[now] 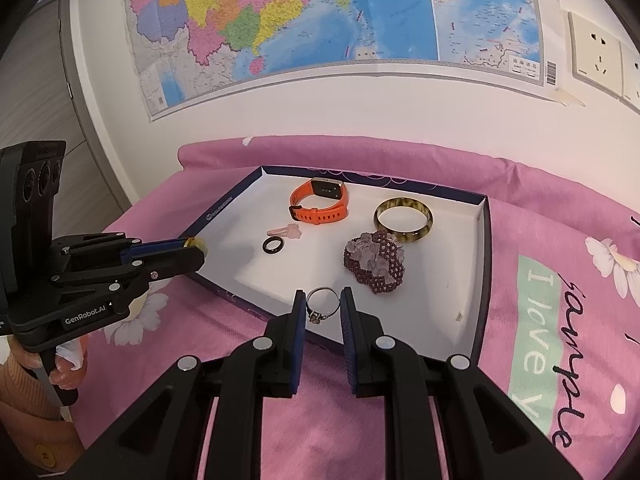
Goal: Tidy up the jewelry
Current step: 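Lower the green-stone ring with the left tool while the right tool lowers the silver ring into the box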
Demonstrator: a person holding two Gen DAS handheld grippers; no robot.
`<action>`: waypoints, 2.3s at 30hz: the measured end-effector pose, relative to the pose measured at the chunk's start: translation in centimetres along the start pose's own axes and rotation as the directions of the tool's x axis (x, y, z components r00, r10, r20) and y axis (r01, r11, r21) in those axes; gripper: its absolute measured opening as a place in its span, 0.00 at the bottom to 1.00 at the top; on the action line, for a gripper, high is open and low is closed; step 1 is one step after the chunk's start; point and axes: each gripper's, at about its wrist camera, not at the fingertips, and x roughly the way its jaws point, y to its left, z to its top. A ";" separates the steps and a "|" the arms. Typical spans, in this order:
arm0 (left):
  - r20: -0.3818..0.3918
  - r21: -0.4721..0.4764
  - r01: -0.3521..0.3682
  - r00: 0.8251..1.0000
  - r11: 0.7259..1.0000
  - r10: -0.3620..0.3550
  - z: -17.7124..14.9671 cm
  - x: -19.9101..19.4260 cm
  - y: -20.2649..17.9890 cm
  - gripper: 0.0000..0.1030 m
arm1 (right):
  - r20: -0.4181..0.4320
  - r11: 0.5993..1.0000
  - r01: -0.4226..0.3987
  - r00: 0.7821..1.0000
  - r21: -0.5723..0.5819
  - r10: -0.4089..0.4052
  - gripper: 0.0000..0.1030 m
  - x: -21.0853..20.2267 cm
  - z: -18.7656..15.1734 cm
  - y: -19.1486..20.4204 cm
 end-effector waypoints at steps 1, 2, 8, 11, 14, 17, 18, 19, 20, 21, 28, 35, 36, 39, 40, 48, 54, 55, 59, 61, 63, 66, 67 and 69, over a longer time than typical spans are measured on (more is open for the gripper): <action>-0.001 0.001 -0.002 1.000 1.000 0.002 0.0 0.1 0.0 0.13 | -0.001 1.000 0.000 1.000 0.000 0.000 0.15 0.1 0.1 0.0; -0.002 0.001 -0.002 1.000 1.000 0.002 0.0 0.2 0.0 0.13 | -0.002 1.000 0.001 1.000 -0.001 -0.001 0.15 0.2 0.2 -0.1; -0.007 -0.001 0.002 1.000 1.000 -0.002 0.3 0.5 0.0 0.13 | -0.007 1.000 0.006 1.000 -0.004 -0.006 0.15 0.6 0.4 -0.2; -0.008 0.000 0.001 1.000 1.000 -0.001 0.4 0.7 0.0 0.13 | -0.012 1.000 0.007 1.000 -0.006 -0.007 0.15 1.0 0.6 -0.2; -0.011 0.002 -0.002 1.000 1.000 0.002 0.6 1.0 0.0 0.13 | -0.018 1.000 0.008 1.000 -0.006 -0.008 0.15 1.4 0.6 -0.3; -0.015 0.005 -0.003 1.000 1.000 0.003 0.7 1.3 0.0 0.13 | -0.022 1.000 0.009 1.000 -0.005 -0.010 0.15 1.7 0.7 -0.4; -0.017 0.006 -0.004 1.000 1.000 0.004 0.8 1.4 0.0 0.13 | -0.023 1.000 0.009 1.000 -0.005 -0.009 0.15 1.8 0.7 -0.4; -0.017 0.006 -0.005 1.000 1.000 0.005 0.9 1.5 0.1 0.13 | -0.025 1.000 0.011 1.000 -0.005 -0.011 0.15 1.9 0.7 -0.5; -0.019 0.008 -0.006 1.000 1.000 0.006 0.9 1.6 0.0 0.13 | -0.027 1.000 0.012 1.000 -0.004 -0.013 0.15 1.9 0.7 -0.5; -0.021 0.008 -0.008 1.000 1.000 0.008 0.9 1.7 0.0 0.13 | -0.029 1.000 0.015 0.999 -0.002 -0.015 0.15 2.0 0.7 -0.6; -0.030 0.003 -0.010 1.000 1.000 0.010 1.2 2.4 0.2 0.13 | -0.038 1.000 0.015 0.999 0.005 -0.014 0.15 2.6 1.0 -1.0; -0.039 0.003 -0.012 0.999 1.000 0.012 1.3 2.8 0.2 0.13 | -0.045 1.000 0.013 0.999 0.002 -0.013 0.15 3.0 1.1 -1.0; -0.040 0.004 -0.013 0.999 1.000 0.013 1.3 2.9 0.2 0.13 | -0.045 1.000 0.013 0.999 0.001 -0.013 0.15 3.0 1.2 -1.0; -0.046 0.001 -0.014 0.999 1.000 0.014 1.4 3.1 0.3 0.13 | -0.047 1.000 0.015 0.999 0.002 -0.015 0.15 3.1 1.3 -1.0; -0.047 -0.001 -0.014 0.999 1.000 0.014 1.4 3.2 0.3 0.13 | -0.047 1.000 0.015 0.999 0.001 -0.015 0.15 3.2 1.3 -1.0; -0.053 -0.005 -0.013 0.999 1.000 0.012 1.5 3.5 0.4 0.13 | -0.060 1.000 0.019 0.998 -0.003 -0.019 0.15 3.7 1.4 -1.1; -0.064 -0.010 -0.019 0.998 1.000 0.018 1.6 3.9 0.6 0.13 | -0.072 1.000 0.022 0.997 -0.010 -0.023 0.15 4.3 1.5 -0.9; -0.065 -0.012 -0.018 0.998 1.000 0.017 1.6 3.9 0.6 0.13 | -0.073 1.000 0.022 0.997 -0.010 -0.023 0.15 4.3 1.5 -0.9; -0.070 -0.014 -0.019 0.997 1.000 0.018 1.7 4.2 0.8 0.13 | -0.078 1.000 0.025 0.997 -0.010 -0.026 0.15 4.4 1.6 -0.9; -0.073 -0.014 -0.020 0.997 1.000 0.019 1.7 4.4 0.8 0.13 | -0.081 1.000 0.027 0.996 -0.011 -0.028 0.15 4.5 1.6 -0.9; -0.075 -0.013 -0.023 0.997 1.000 0.022 1.8 4.5 0.9 0.13 | -0.085 1.000 0.028 0.996 -0.011 -0.029 0.15 4.7 1.6 -0.9; -0.080 -0.010 -0.025 0.997 1.000 0.024 1.8 4.8 0.8 0.13 | -0.090 0.999 0.030 0.995 -0.013 -0.031 0.15 4.9 1.6 -0.9; -0.081 -0.009 -0.025 0.996 1.000 0.024 1.8 4.9 0.8 0.13 | -0.092 0.999 0.030 0.995 -0.013 -0.031 0.15 4.9 1.6 -0.9; -0.083 -0.008 -0.024 0.996 1.000 0.023 1.8 4.9 0.7 0.13 | -0.095 0.999 0.031 0.995 -0.013 -0.032 0.15 5.1 1.6 -0.9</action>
